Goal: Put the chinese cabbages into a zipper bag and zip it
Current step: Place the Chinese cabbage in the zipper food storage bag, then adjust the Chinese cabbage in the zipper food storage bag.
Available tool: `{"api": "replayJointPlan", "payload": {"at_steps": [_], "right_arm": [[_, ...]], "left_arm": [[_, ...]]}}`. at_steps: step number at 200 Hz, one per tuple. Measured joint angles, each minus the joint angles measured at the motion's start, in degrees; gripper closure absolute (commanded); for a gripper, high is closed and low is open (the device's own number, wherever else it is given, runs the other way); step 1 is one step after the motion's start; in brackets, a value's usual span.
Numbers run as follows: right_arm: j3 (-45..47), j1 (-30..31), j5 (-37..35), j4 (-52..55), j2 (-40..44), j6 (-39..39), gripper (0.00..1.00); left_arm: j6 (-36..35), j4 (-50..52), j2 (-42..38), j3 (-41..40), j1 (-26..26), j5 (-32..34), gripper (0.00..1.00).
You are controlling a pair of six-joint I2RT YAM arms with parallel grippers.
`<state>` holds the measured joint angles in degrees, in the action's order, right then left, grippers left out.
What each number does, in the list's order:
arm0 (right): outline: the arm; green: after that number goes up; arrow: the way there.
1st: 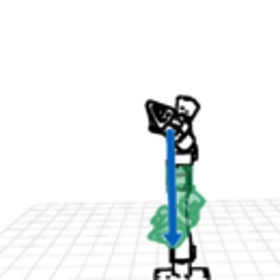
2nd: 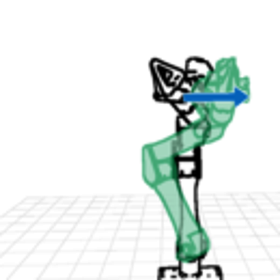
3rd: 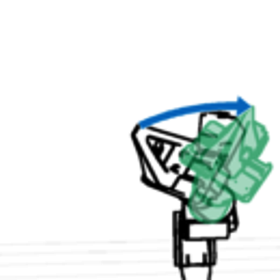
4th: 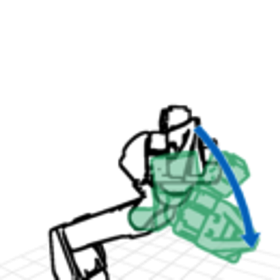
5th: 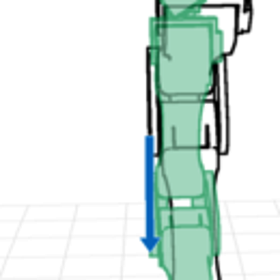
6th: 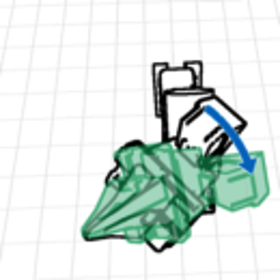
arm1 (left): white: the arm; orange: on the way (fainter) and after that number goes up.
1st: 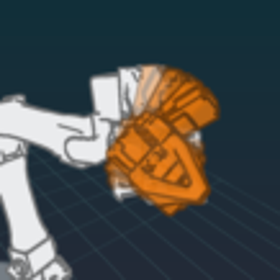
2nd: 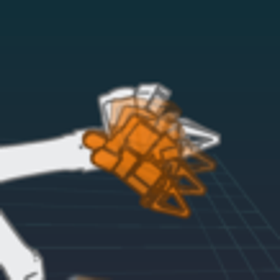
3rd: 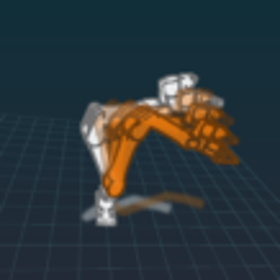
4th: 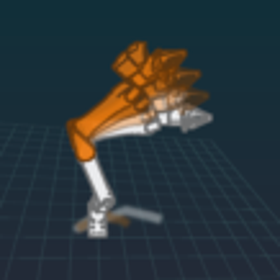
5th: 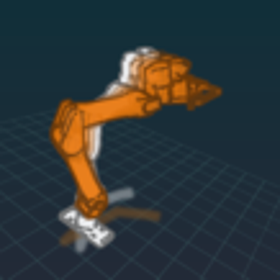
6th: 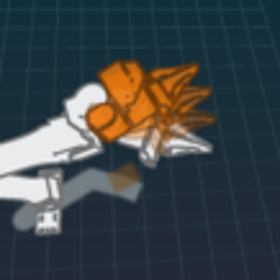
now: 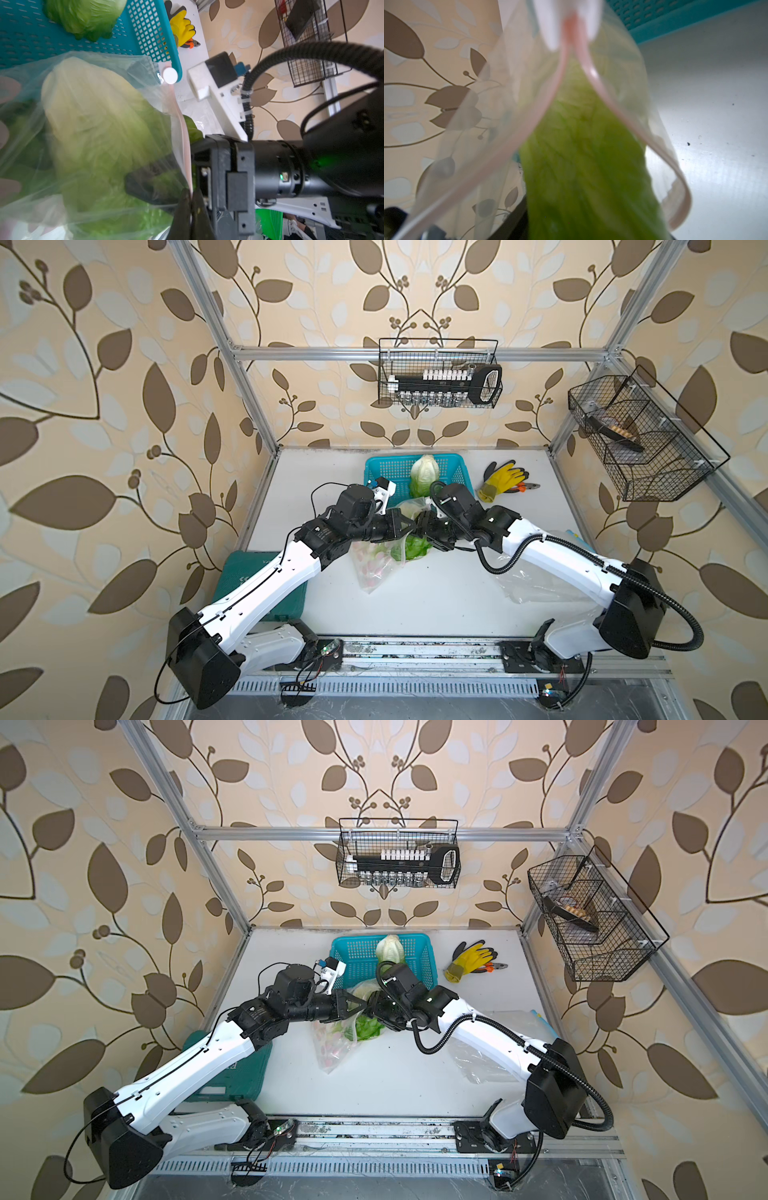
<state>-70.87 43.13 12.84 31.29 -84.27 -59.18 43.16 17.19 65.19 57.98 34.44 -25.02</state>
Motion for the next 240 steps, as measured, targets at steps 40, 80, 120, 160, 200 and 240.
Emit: {"api": "replayJointPlan", "payload": {"at_steps": [40,80,120,160,200,240], "right_arm": [[-1.2,-3.3,3.3,6.1,4.5,6.1,0.2],[3.9,-8.7,4.1,7.5,12.8,6.1,0.23],[13.2,-11.1,4.1,6.1,15.9,2.8,0.47],[15.7,-10.9,6.1,1.2,12.0,1.3,0.58],[18.5,-10.6,7.5,-4.2,9.7,0.3,0.53],[17.3,-10.6,8.3,-2.7,12.1,2.8,0.46]], "left_arm": [[2.3,-1.1,-0.1,0.0,-3.0,0.2,1.0],[2.3,-1.1,0.3,0.0,-3.0,0.0,1.0],[2.3,-1.1,1.0,0.0,-3.0,-0.1,1.0],[2.3,-1.1,1.0,0.0,-3.0,-0.1,1.0],[2.1,-0.6,1.0,0.0,-3.0,0.0,1.0],[2.0,-0.2,1.0,0.0,-3.0,0.0,1.0]]}}
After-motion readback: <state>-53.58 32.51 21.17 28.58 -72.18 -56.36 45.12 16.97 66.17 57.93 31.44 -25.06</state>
